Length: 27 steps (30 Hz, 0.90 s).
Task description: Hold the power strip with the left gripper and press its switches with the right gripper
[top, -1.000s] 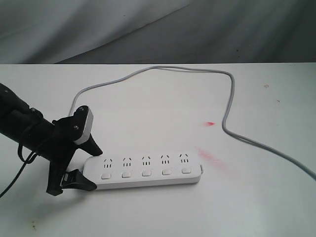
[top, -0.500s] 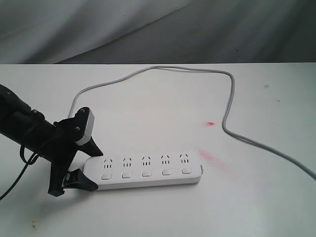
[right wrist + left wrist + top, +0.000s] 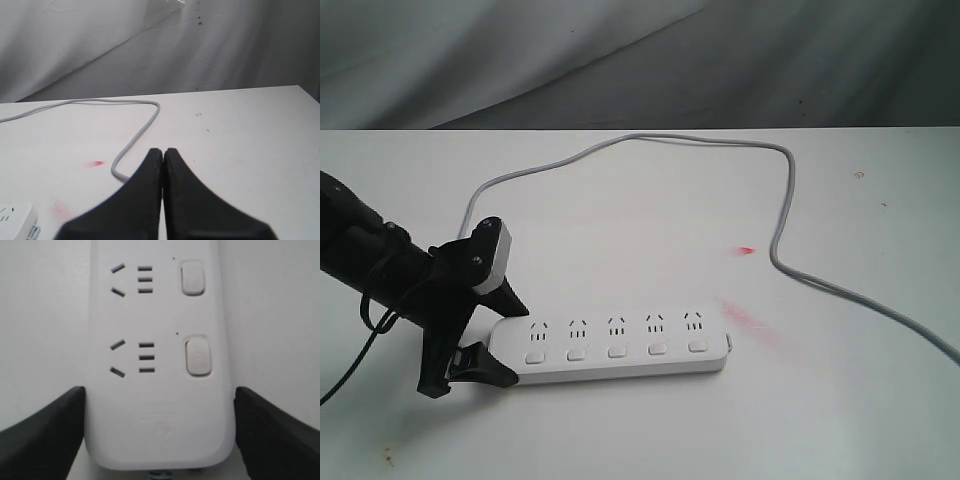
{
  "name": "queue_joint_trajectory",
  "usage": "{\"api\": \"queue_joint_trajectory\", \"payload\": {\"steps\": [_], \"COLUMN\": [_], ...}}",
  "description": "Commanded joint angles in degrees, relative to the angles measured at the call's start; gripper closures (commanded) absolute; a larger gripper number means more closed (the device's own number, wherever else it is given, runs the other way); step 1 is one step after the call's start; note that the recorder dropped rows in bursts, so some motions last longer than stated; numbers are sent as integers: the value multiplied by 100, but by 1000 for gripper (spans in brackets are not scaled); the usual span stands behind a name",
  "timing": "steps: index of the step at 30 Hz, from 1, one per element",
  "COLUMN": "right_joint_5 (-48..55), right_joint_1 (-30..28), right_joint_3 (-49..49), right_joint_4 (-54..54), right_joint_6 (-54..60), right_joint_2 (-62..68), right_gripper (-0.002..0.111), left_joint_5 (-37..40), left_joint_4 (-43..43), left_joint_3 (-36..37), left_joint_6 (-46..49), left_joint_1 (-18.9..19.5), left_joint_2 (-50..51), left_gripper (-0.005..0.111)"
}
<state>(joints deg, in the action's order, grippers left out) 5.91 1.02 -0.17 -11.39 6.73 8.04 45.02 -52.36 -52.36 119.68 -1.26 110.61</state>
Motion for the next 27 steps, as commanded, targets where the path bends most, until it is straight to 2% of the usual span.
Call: {"api": "queue_joint_trajectory", "payload": {"steps": [1,6,11,13,18,23,25,27], "right_joint_5": [-46,-189,-2001,-2403,-2597,-3651,-3575,-2947], "right_joint_1": [-37,-37,-37,-37,-37,-37,-37,-37], "right_joint_3": [17,17,17,17,-197,-197,-250,-474], "right_joint_4": [30,-46,-2044,-2518,-1705,-1542,-1112,-674], "right_joint_6": [8,-13,-982,-1408,-1505,-1752,-1752,-1735], "right_joint_2": [-25,-25,-25,-25,-25,-25,-25,-25], "right_gripper": [108,108,108,108,108,108,108,108], "left_joint_5": [46,46,46,46,35,35,35,35], "left_joint_4": [-62,-62,-62,-62,-62,-62,-62,-62], "left_joint_3": [-31,-31,-31,-31,-31,-31,-31,-31], "left_joint_6": [28,28,28,28,28,28,28,28], "left_joint_1": [-32,-32,-32,-32,-32,-32,-32,-32], "left_joint_2": [5,5,5,5,5,5,5,5], "left_gripper": [64,64,64,64,64,64,64,64]}}
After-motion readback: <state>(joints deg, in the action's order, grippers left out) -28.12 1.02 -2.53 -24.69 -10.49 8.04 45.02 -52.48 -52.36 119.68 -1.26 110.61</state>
